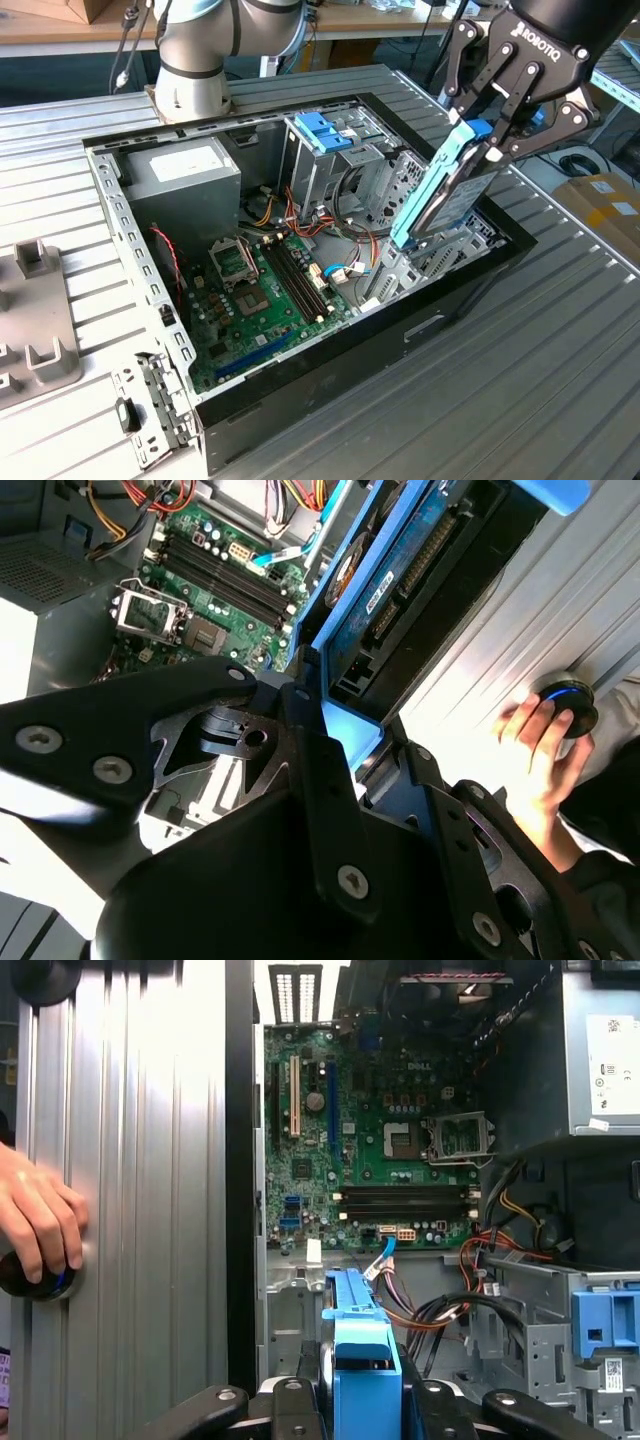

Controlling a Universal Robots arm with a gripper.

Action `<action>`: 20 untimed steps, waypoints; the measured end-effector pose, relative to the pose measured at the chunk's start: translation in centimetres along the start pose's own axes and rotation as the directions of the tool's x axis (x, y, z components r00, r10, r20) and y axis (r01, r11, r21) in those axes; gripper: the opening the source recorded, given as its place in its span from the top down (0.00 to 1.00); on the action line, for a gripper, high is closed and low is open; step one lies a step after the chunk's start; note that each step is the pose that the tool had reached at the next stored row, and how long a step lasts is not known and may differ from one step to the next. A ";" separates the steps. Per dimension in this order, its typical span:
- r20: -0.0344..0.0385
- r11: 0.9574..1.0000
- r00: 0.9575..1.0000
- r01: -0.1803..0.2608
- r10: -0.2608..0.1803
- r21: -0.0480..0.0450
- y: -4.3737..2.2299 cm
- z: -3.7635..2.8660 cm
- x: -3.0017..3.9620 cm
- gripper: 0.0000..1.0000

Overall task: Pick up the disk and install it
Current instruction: 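Insert the disk into the insertion slot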

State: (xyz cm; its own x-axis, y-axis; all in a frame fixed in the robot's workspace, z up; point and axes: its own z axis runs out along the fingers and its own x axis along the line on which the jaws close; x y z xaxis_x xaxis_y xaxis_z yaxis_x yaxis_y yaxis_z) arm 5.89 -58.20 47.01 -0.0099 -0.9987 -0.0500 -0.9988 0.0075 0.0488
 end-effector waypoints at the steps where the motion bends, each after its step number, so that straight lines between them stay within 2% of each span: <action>1: 0.000 1.000 1.000 0.000 0.000 0.000 -0.11 0.00 0.02 0.63; 9: 0.003 1.000 1.000 0.000 0.000 0.000 -1.08 0.15 0.14 0.63; 16: 0.003 1.000 1.000 0.002 -0.002 -0.001 -1.22 0.80 0.25 0.63; 20: 0.002 1.000 1.000 0.020 -0.020 -0.002 -1.31 0.97 0.25 0.63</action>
State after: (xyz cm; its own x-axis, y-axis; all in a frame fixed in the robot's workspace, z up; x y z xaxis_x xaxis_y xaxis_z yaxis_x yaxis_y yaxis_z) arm 7.15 -58.41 45.97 0.0102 -0.9985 -0.0530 -0.9987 -0.0129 0.0497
